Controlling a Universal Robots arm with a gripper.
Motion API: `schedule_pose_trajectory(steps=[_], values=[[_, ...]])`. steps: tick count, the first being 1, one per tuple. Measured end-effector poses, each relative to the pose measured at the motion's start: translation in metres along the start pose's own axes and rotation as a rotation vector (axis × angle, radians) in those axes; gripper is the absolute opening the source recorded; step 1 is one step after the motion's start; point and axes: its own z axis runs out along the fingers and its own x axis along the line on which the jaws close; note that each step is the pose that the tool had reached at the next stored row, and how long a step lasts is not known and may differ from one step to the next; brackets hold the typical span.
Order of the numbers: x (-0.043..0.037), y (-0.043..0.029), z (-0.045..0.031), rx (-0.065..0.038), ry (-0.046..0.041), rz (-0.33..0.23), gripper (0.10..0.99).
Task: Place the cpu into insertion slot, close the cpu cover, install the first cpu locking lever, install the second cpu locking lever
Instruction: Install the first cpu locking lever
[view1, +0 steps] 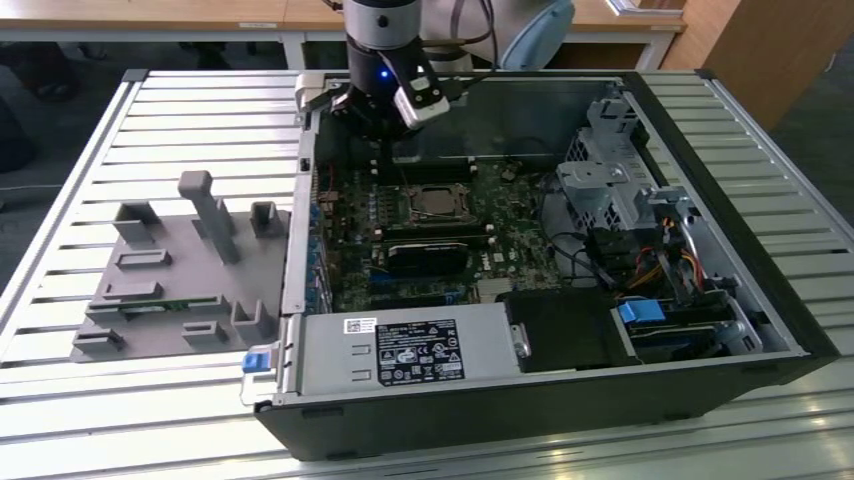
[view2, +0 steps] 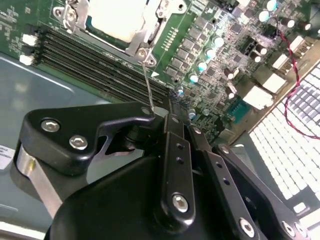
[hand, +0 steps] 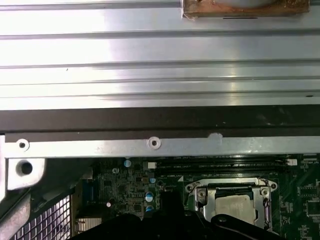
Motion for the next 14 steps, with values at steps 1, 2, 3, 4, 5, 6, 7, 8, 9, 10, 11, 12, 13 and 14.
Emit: schedule_pose_trajectory(steps=[1,2,3,4,5,6,7,8,9,10,11,12,13,14], values=[[-0.0018,0.0001,0.0000,0.000,0.0000,0.000,0.106],[-0.0039,0.0002,0.0001,0.000,0.0000,0.000,0.106],[-0.0063,0.0003,0.0001,0.000,0.0000,-0.001,0.106],[-0.0086,0.0004,0.0000,0.000,0.0001,-0.001,0.106],[-0.0113,0.0005,0.0001,0.000,0.0000,-0.001,0.106],[-0.0139,0.0006,0.0001,0.000,0.0001,-0.001,0.106],[-0.0167,0.0007,0.0001,0.000,0.0001,-0.001,0.106],[-0.0197,0.0008,0.0001,0.000,0.0001,-0.001,0.106],[-0.0228,0.0009,0.0002,0.000,0.0001,-0.002,0.106],[-0.0259,0.0011,0.0002,0.000,0.0001,-0.002,0.106],[-0.0288,0.0012,0.0002,0.000,0.0001,-0.002,0.106],[-0.0317,0.0013,0.0003,0.000,0.0001,-0.002,0.106],[-0.0344,0.0014,0.0003,0.000,0.0001,-0.002,0.106],[-0.0371,0.0015,0.0003,0.000,0.0001,-0.002,0.106]])
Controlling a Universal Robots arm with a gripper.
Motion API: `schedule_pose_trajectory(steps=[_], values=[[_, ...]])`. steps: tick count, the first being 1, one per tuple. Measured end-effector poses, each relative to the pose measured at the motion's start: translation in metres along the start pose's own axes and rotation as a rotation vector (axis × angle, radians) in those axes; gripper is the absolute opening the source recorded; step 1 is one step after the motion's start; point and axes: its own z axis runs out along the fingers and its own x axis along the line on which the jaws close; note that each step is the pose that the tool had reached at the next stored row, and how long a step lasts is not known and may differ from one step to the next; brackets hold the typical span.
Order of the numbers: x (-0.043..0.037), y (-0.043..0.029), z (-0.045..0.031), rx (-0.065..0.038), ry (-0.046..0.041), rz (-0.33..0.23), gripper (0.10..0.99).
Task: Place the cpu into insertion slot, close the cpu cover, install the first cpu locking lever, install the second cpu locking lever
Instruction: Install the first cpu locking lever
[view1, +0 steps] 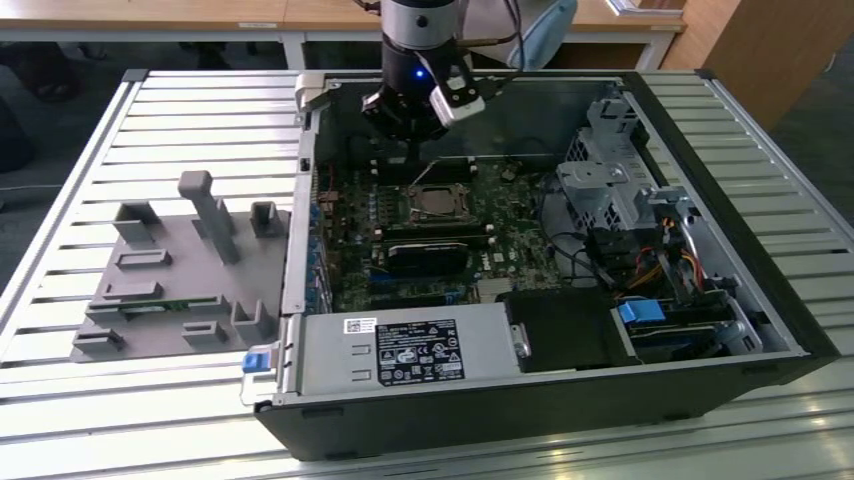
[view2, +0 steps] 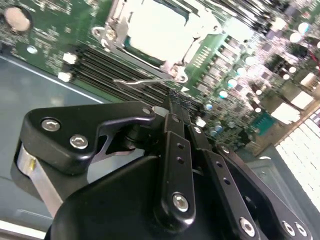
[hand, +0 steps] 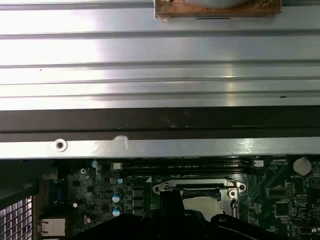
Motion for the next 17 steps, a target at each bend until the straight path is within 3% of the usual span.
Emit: schedule_pose_trajectory(steps=[4,6,7,8,9,17], values=[[-0.0144,0.0005,0.0004,0.000,0.0001,0.000,0.106],[-0.0157,0.0005,0.0006,-0.001,0.0000,0.000,0.106],[-0.0158,0.0003,0.0007,-0.006,0.0002,0.000,0.106],[-0.0158,-0.0009,0.0012,-0.030,0.0009,0.000,0.106],[-0.0159,-0.0015,0.0026,-0.042,0.0002,0.000,0.106],[-0.0181,-0.0021,0.0109,-0.044,-0.0034,0.000,0.106]])
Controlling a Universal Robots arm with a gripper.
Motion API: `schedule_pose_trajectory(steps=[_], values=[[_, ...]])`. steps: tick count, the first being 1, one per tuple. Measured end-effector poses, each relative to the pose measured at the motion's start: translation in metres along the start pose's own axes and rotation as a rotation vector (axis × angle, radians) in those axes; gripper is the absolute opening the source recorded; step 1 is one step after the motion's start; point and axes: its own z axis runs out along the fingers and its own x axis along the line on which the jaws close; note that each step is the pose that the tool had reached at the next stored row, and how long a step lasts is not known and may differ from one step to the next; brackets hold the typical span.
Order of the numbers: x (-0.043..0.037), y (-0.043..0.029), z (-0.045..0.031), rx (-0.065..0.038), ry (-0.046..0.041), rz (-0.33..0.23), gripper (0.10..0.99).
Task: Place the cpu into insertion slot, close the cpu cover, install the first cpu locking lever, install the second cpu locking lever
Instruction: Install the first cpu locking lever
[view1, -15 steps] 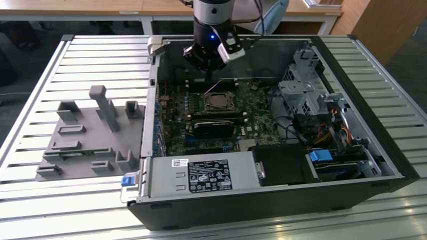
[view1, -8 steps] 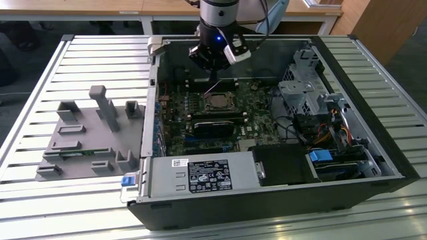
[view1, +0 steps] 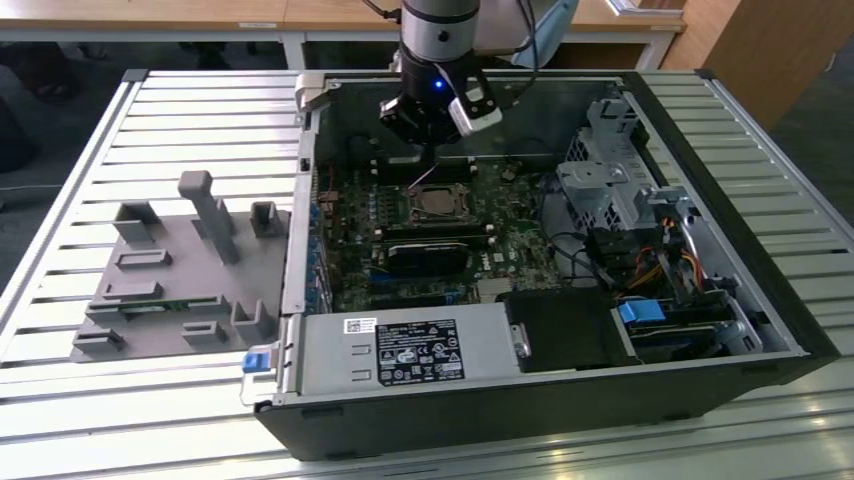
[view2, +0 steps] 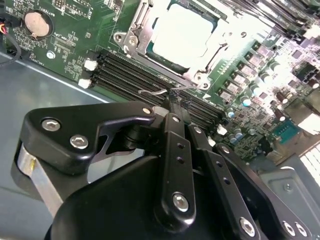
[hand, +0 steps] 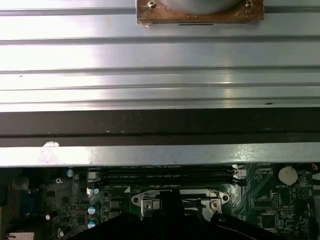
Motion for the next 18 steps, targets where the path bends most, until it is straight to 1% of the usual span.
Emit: schedule_pose_trajectory(steps=[1,3,4,5,10,14,18], values=[[-0.0002,-0.0001,0.0003,-0.004,0.0003,0.000,0.106],[-0.0006,-0.0002,0.0012,-0.027,0.0011,0.000,0.106],[-0.0007,-0.0005,0.0015,-0.033,0.0013,0.000,0.106],[-0.0008,-0.0008,0.0018,-0.035,0.0013,0.000,0.106],[-0.0020,-0.0013,0.0030,-0.035,0.0014,0.000,0.106],[-0.0032,-0.0033,0.0047,-0.035,0.0014,0.000,0.106],[-0.0059,-0.0039,0.0071,-0.035,0.0014,0.000,0.106]])
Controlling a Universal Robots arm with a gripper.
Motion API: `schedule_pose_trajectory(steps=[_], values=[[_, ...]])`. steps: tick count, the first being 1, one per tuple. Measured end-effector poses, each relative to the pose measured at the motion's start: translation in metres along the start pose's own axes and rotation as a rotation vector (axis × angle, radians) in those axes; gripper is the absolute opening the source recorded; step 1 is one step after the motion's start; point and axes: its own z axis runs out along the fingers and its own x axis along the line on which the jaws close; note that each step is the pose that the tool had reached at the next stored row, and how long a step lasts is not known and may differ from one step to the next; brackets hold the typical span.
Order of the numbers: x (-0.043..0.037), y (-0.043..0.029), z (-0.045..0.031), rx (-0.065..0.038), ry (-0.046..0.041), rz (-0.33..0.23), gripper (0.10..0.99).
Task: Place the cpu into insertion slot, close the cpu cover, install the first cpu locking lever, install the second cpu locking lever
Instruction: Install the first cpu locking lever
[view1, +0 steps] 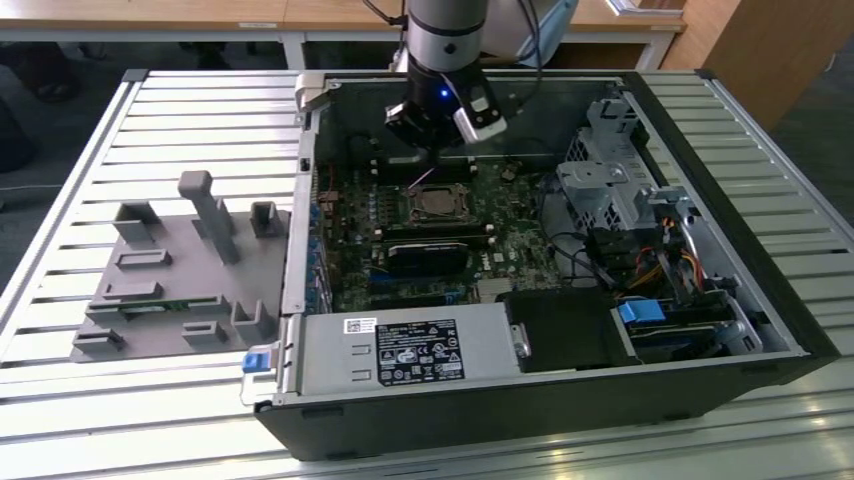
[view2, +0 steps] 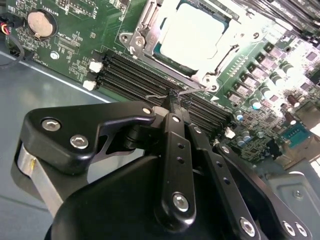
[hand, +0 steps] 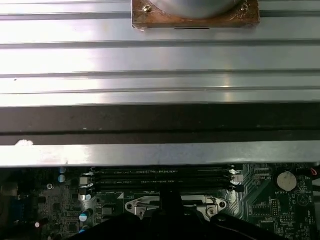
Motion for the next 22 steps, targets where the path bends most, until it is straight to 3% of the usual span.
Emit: schedule_pose_trajectory(steps=[9,22], values=[[-0.0077,-0.0004,0.0047,-0.002,0.0000,0.000,0.106],[-0.0179,-0.0018,0.0172,-0.002,0.0001,0.000,0.106]])
